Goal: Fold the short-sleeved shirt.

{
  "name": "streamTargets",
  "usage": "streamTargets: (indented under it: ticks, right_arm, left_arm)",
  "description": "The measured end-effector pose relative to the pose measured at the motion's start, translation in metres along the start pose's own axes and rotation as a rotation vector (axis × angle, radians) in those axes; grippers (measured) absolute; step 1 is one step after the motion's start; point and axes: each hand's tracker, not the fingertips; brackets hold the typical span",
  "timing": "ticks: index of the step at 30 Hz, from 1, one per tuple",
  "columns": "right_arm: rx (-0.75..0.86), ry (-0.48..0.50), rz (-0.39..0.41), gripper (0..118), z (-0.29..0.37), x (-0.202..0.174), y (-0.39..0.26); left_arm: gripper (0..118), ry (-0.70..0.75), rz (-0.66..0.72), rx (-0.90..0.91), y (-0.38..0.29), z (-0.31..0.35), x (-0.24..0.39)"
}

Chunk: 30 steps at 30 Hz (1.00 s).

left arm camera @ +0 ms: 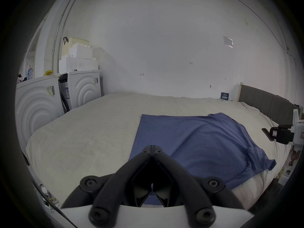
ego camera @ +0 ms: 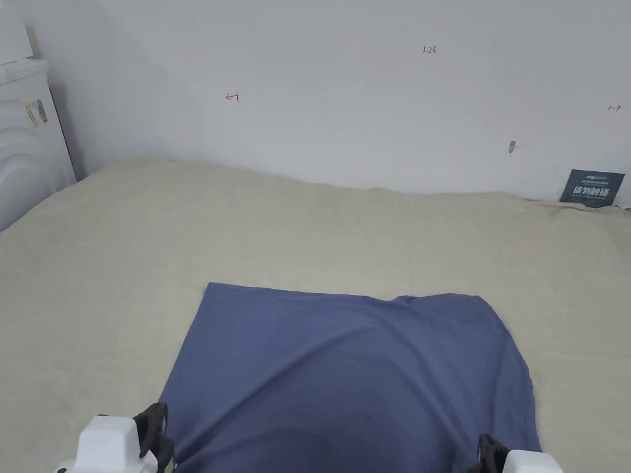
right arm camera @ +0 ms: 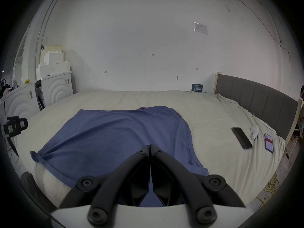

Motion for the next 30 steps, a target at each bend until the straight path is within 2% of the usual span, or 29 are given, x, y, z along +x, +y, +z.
streamTargets:
  ticks: [4, 10, 12, 13, 14, 15, 16, 17, 18, 22, 25, 26, 27, 30]
  right_arm:
    - [0.001, -0.001, 0.015, 0, 0.002, -0.003, -0.001]
    - [-0.027, -0.010, 0.040, 0, -0.002, 0.002, -0.006]
    - [-0.030, -0.011, 0.032, 0, -0.002, 0.005, -0.009]
    - [-0.038, -0.012, 0.033, 0, -0.003, 0.005, -0.009]
    - [-0.044, -0.015, 0.035, 0, -0.003, 0.005, -0.010]
    - [-0.045, -0.018, 0.036, 0, -0.004, 0.005, -0.011]
    - [-0.048, -0.015, 0.035, 0, -0.004, 0.006, -0.012]
    - [-0.052, -0.016, 0.035, 0, -0.004, 0.006, -0.013]
    - [-0.058, -0.017, 0.037, 0, -0.005, 0.006, -0.015]
    - [-0.074, -0.021, 0.040, 0, -0.005, 0.008, -0.019]
    - [-0.088, -0.021, 0.042, 0, -0.004, 0.009, -0.021]
    - [-0.092, -0.023, 0.045, 0, -0.004, 0.010, -0.022]
    - [-0.099, -0.027, 0.051, 0, -0.004, 0.012, -0.023]
    - [-0.127, -0.038, 0.052, 0, -0.005, 0.017, -0.029]
  left_arm:
    - [0, 0.026, 0.028, -0.069, 0.000, 0.001, -0.011]
    - [0, 0.002, 0.204, -0.297, 0.000, -0.033, -0.075]
    - [2, -0.014, 0.211, -0.402, 0.003, -0.049, -0.086]
    - [10, 0.001, 0.204, -0.441, 0.002, -0.056, -0.089]
    - [23, -0.001, 0.188, -0.464, 0.001, -0.061, -0.091]
    - [50, 0.003, 0.187, -0.501, -0.002, -0.067, -0.091]
    - [70, 0.001, 0.190, -0.550, -0.003, -0.070, -0.084]
    - [81, -0.004, 0.196, -0.601, -0.008, -0.075, -0.081]
    - [84, -0.002, 0.200, -0.640, -0.014, -0.080, -0.078]
    - [83, 0.151, 0.093, -0.768, -0.045, -0.099, -0.067]
    - [80, 0.179, 0.129, -0.702, -0.051, -0.096, -0.060]
    - [74, 0.187, 0.089, -0.707, -0.049, -0.097, -0.054]
    - [64, 0.176, 0.054, -0.703, -0.048, -0.097, -0.048]
    - [25, 0.131, -0.009, -0.701, -0.048, -0.094, -0.027]
